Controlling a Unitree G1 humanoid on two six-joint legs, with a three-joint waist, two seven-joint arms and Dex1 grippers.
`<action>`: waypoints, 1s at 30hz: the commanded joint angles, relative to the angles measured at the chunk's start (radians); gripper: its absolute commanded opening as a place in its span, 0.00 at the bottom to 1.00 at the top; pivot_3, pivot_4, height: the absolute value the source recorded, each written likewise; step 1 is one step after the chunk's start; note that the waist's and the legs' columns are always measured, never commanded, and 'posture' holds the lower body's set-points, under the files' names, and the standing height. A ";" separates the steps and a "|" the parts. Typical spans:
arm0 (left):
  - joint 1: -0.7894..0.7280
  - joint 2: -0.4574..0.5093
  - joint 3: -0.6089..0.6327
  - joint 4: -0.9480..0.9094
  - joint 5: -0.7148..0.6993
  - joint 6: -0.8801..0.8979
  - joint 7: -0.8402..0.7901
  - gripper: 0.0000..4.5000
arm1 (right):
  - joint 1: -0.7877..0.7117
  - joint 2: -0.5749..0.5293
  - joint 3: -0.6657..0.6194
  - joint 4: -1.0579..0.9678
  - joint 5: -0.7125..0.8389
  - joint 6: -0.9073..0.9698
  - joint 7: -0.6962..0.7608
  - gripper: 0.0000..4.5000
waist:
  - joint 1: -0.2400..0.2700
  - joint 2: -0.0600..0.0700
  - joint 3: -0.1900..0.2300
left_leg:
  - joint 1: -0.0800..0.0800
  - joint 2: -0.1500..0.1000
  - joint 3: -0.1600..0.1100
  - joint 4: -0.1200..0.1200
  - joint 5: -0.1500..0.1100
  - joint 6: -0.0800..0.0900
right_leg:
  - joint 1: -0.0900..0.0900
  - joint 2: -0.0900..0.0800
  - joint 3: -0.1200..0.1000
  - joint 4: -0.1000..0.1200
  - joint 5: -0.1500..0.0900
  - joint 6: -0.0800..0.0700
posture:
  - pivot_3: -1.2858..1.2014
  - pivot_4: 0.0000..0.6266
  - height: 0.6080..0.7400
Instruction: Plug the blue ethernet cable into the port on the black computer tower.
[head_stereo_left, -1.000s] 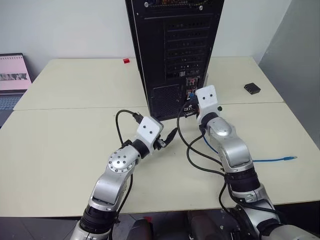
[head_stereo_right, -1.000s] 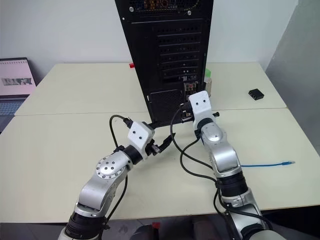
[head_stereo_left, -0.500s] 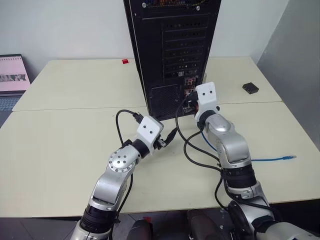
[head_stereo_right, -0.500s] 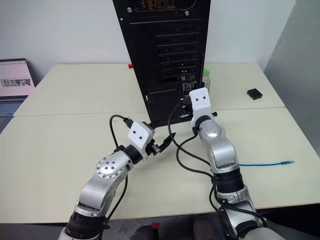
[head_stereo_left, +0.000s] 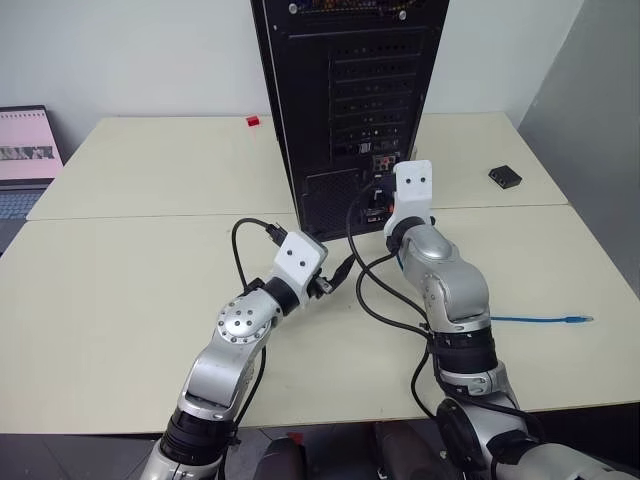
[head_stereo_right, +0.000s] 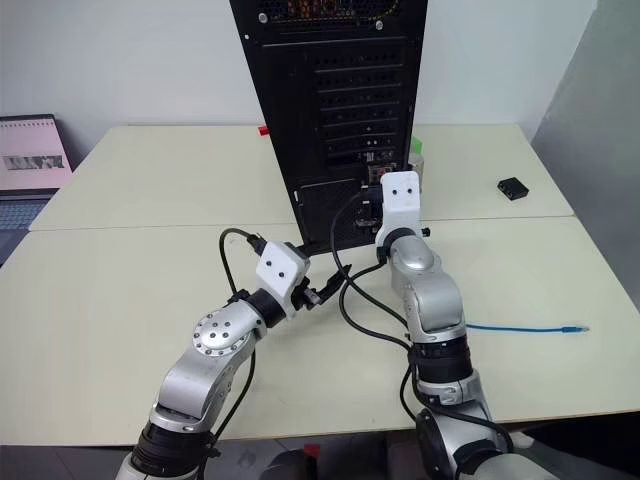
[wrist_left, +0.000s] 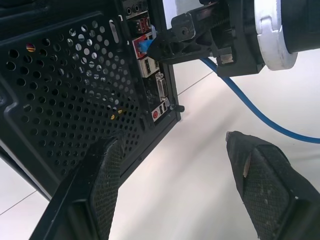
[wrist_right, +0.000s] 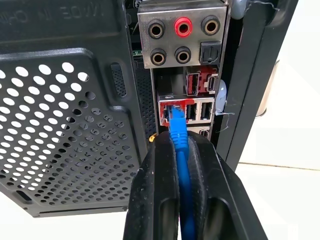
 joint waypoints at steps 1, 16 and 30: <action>-0.014 -0.003 -0.006 -0.013 0.007 -0.016 -0.003 0.76 | -0.039 0.012 0.000 0.003 0.009 -0.031 -0.002 0.00 | 0.000 0.000 0.000 | 0.000 0.000 0.000 0.000 0.000 0.000 | 0.000 0.000 0.000 0.000 0.000 0.000 | 0.52 0.24 1.00; -0.056 0.021 0.050 0.027 -0.026 -0.004 -0.026 0.76 | 0.077 -0.088 0.011 -0.125 0.021 -0.014 0.101 0.57 | 0.008 0.000 0.000 | -0.003 -0.001 0.000 -0.001 0.000 0.000 | -0.002 -0.001 -0.001 -0.002 0.000 0.000 | 0.52 0.24 1.00; -0.238 0.296 0.125 0.157 -0.160 0.067 -0.372 0.76 | 0.196 -0.533 -0.118 -0.570 0.331 0.226 0.547 0.99 | 0.028 0.001 0.002 | -0.003 -0.001 -0.001 -0.001 0.000 0.000 | -0.002 0.000 -0.003 -0.002 -0.001 0.002 | 0.52 0.24 1.00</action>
